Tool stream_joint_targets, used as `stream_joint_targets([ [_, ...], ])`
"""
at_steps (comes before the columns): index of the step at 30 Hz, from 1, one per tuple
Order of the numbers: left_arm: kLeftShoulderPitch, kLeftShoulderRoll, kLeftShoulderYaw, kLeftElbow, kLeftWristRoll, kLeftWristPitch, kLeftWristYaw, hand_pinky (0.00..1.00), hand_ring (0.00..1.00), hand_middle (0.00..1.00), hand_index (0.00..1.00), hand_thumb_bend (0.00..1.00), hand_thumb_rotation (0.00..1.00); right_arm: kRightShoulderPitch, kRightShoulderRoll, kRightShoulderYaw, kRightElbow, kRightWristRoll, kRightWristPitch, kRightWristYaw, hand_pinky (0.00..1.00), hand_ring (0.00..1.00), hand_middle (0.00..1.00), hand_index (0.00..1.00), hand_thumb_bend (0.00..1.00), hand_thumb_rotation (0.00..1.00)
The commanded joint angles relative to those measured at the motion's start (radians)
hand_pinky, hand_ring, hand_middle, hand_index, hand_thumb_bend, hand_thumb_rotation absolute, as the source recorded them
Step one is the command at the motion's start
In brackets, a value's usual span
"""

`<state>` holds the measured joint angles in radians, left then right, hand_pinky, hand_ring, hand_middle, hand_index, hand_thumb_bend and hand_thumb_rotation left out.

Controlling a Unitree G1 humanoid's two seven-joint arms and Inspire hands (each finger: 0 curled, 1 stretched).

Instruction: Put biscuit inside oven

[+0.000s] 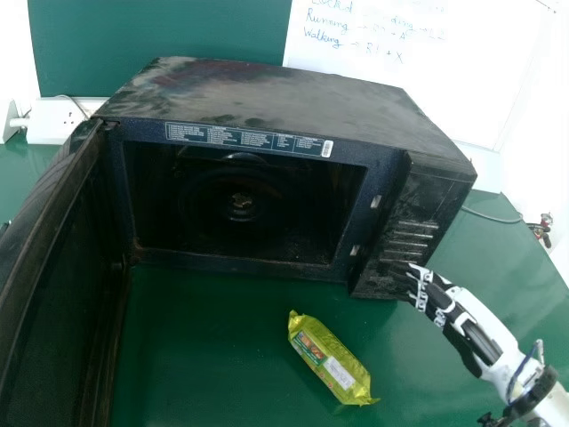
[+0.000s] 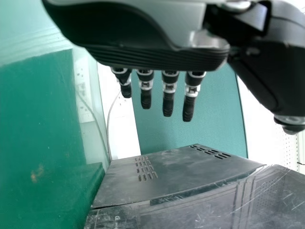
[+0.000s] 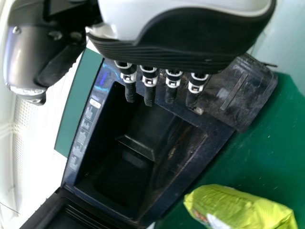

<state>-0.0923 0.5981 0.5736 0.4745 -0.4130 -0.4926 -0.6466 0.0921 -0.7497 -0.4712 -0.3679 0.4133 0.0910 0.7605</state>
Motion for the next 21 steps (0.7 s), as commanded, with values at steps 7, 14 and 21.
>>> stream_joint_targets([
  [7,0.005,0.001,-0.007,-0.008,0.004,-0.004,0.008,0.76,0.92,0.96,0.93,0.92,0.93,-0.001,0.003,-0.02,0.054,-0.012,-0.062,0.009,1.0,1.0,1.0,1.0,0.87,0.94],
  [14,0.008,0.004,-0.01,-0.014,0.002,0.004,0.008,0.75,0.93,0.97,0.93,0.95,0.88,0.007,0.004,-0.019,0.033,-0.009,-0.042,-0.008,1.0,1.0,1.0,1.0,0.87,0.93],
  [21,0.008,-0.001,-0.01,-0.018,0.002,0.005,0.015,0.8,0.97,0.99,0.94,0.99,0.68,0.036,-0.015,-0.023,-0.061,-0.022,0.025,-0.027,1.0,1.0,1.0,1.0,0.88,0.93],
])
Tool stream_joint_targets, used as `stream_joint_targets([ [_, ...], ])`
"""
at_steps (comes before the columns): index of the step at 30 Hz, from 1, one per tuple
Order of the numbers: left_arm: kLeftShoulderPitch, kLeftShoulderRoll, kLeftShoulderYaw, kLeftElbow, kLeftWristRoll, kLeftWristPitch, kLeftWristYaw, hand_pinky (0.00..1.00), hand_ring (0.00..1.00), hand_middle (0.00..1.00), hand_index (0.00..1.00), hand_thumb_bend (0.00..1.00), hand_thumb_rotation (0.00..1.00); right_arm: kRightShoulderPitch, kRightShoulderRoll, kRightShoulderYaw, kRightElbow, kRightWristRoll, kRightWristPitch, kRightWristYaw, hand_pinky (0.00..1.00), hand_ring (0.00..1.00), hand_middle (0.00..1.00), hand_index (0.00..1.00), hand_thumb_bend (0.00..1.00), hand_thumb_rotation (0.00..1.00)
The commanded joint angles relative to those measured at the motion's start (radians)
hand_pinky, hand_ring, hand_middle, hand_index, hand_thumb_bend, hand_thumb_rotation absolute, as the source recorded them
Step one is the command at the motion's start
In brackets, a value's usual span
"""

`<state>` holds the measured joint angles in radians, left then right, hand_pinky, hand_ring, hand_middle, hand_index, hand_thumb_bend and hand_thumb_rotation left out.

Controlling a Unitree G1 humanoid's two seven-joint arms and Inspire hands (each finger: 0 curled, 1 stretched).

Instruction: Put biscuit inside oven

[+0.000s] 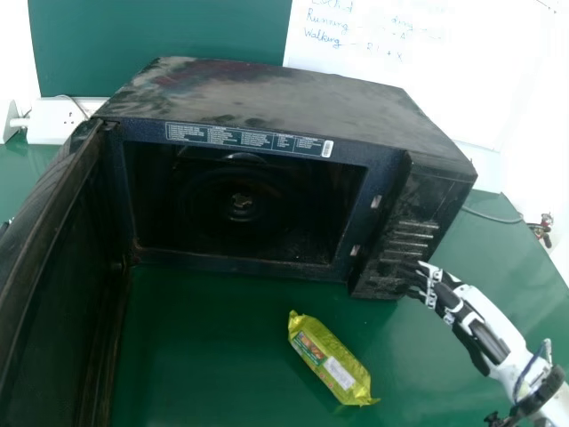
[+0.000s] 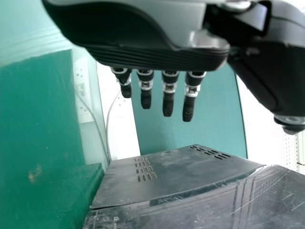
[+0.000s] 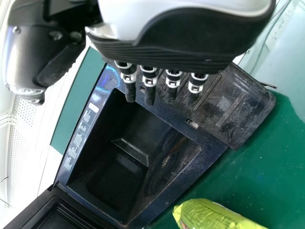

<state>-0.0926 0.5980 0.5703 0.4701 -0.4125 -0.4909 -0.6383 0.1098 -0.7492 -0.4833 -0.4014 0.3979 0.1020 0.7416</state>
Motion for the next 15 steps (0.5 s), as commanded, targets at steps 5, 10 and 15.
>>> stream_joint_targets([
  [5,0.01,-0.002,-0.008,-0.019,-0.001,0.007,0.005,0.97,0.97,1.0,0.95,1.0,0.67,0.034,-0.06,-0.019,-0.097,-0.092,0.029,-0.014,1.0,1.0,1.0,1.0,0.87,0.93],
  [10,0.013,-0.005,-0.009,-0.029,0.0,0.01,0.009,1.0,0.93,0.96,0.91,1.0,0.67,0.049,-0.096,-0.03,-0.16,-0.221,0.016,-0.026,1.0,1.0,1.0,1.0,0.87,0.93],
  [15,0.022,-0.008,-0.009,-0.044,0.003,0.01,0.014,1.0,0.94,0.96,0.89,1.0,0.71,0.062,-0.119,-0.027,-0.24,-0.381,0.002,-0.049,1.0,1.0,1.0,1.0,0.87,0.93],
])
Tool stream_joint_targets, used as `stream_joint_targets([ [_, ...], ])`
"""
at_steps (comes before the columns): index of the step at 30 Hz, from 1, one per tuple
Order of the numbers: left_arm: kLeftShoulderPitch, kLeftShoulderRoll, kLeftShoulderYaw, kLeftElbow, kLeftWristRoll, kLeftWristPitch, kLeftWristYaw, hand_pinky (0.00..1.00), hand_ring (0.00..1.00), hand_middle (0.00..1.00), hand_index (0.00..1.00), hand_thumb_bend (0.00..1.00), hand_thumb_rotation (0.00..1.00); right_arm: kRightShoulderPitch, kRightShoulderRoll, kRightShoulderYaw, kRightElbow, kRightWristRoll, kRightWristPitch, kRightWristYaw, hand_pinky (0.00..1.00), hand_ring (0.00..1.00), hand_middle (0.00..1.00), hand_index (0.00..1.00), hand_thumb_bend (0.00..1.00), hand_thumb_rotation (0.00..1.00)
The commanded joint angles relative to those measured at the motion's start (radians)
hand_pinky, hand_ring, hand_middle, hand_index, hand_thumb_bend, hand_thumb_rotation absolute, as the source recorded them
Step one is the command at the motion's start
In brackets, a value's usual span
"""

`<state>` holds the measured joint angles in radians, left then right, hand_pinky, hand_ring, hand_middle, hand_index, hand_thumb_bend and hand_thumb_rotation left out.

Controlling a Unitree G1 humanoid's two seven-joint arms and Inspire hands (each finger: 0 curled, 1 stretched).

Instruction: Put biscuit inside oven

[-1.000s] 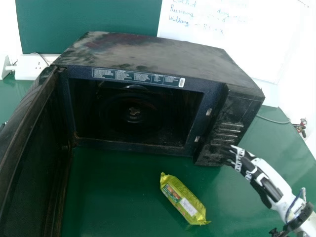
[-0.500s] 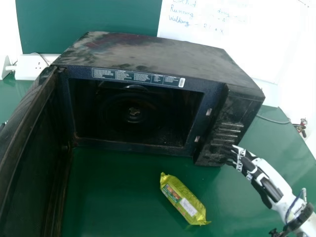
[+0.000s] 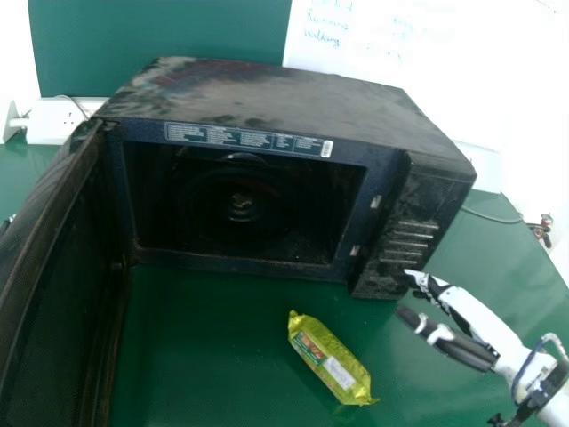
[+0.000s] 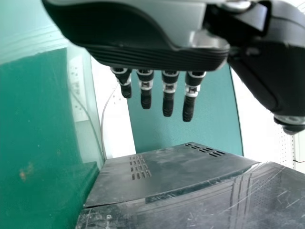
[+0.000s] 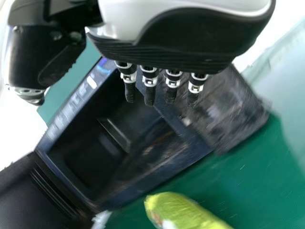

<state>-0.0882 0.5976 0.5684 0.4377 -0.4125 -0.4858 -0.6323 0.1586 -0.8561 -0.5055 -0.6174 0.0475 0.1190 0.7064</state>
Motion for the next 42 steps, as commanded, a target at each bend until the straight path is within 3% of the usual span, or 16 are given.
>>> stream_joint_targets([
  [1,0.018,-0.007,-0.007,-0.012,0.001,0.006,0.006,1.0,0.94,0.95,0.89,1.0,0.72,0.014,-0.008,-0.001,-0.037,-0.059,-0.022,-0.023,1.0,1.0,1.0,1.0,0.87,0.93],
  [11,0.03,-0.01,-0.012,-0.038,0.006,0.018,0.028,1.0,0.94,0.95,0.88,1.0,0.75,0.01,-0.002,0.025,-0.097,-0.202,-0.051,-0.046,1.0,1.0,1.0,1.0,0.87,0.94],
  [18,0.033,-0.013,-0.014,-0.049,0.009,0.023,0.039,1.0,0.95,0.97,0.91,1.0,0.85,-0.005,-0.013,0.086,-0.096,-0.338,-0.106,-0.066,1.0,1.0,1.0,1.0,0.87,0.93],
  [25,0.028,-0.008,-0.016,-0.036,0.005,0.019,0.029,1.0,0.97,0.98,0.91,1.0,0.86,-0.02,-0.024,0.15,-0.109,-0.453,-0.135,-0.052,1.0,1.0,1.0,1.0,0.87,0.94],
  [33,0.032,-0.01,-0.014,-0.047,0.003,0.031,0.035,1.0,0.94,0.96,0.87,1.0,0.88,-0.024,0.037,0.24,-0.075,-0.618,-0.22,-0.151,1.0,1.0,1.0,1.0,0.88,0.93],
  [42,0.037,-0.01,-0.013,-0.057,0.0,0.035,0.03,1.0,0.94,0.96,0.86,1.0,0.89,-0.029,0.084,0.278,-0.089,-0.727,-0.221,-0.177,1.0,1.0,1.0,1.0,0.87,0.93],
])
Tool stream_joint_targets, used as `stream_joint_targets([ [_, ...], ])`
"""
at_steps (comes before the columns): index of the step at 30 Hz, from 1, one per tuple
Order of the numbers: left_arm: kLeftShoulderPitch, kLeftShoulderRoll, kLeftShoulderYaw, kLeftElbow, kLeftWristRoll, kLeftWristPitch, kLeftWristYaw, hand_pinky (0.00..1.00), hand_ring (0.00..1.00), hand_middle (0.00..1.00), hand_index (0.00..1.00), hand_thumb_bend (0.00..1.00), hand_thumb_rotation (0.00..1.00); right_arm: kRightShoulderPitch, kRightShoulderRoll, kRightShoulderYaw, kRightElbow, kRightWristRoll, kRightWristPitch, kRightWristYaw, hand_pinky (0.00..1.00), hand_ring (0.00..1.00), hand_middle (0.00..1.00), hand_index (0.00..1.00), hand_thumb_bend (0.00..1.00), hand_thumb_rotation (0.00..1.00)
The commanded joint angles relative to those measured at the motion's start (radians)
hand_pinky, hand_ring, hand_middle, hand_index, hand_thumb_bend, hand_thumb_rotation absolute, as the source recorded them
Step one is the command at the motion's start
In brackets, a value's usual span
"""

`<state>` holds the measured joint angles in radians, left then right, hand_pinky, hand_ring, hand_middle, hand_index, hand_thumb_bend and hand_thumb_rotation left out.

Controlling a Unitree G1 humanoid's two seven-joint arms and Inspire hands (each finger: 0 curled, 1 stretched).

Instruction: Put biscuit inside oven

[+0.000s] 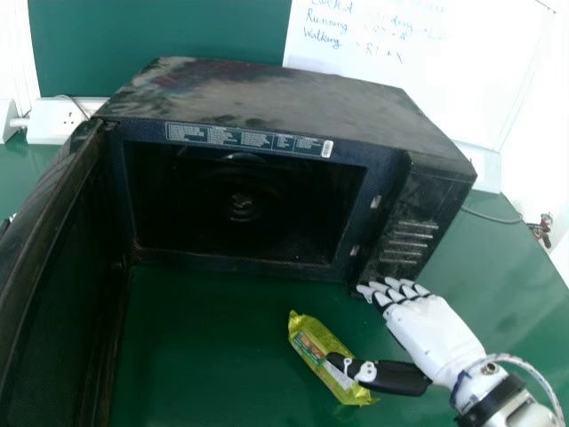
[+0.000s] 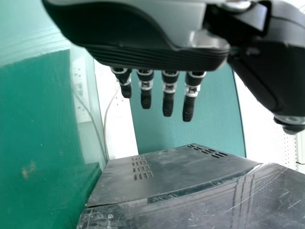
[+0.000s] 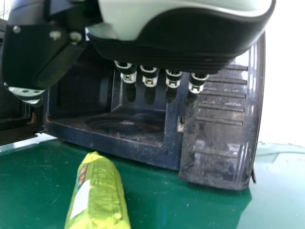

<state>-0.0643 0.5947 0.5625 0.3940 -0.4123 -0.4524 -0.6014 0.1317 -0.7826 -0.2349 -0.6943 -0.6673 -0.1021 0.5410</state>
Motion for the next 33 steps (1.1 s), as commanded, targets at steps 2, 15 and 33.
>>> stream_joint_targets([
  [2,0.016,-0.009,-0.006,-0.019,-0.002,0.008,0.004,1.0,0.94,0.96,0.87,1.0,0.89,-0.003,0.02,0.017,-0.019,-0.027,0.01,0.0,1.0,1.0,1.0,1.0,0.87,0.93],
  [15,0.021,-0.008,-0.006,-0.027,-0.006,0.014,0.002,1.0,0.93,0.94,0.86,1.0,0.88,0.015,0.05,0.054,-0.004,-0.101,-0.019,-0.02,1.0,1.0,1.0,1.0,0.88,0.93],
  [33,0.01,-0.009,0.002,-0.013,-0.021,0.017,-0.024,1.0,0.9,0.93,0.85,1.0,0.88,-0.026,0.027,0.113,0.034,-0.193,-0.064,0.013,1.0,1.0,1.0,1.0,0.88,0.9],
])
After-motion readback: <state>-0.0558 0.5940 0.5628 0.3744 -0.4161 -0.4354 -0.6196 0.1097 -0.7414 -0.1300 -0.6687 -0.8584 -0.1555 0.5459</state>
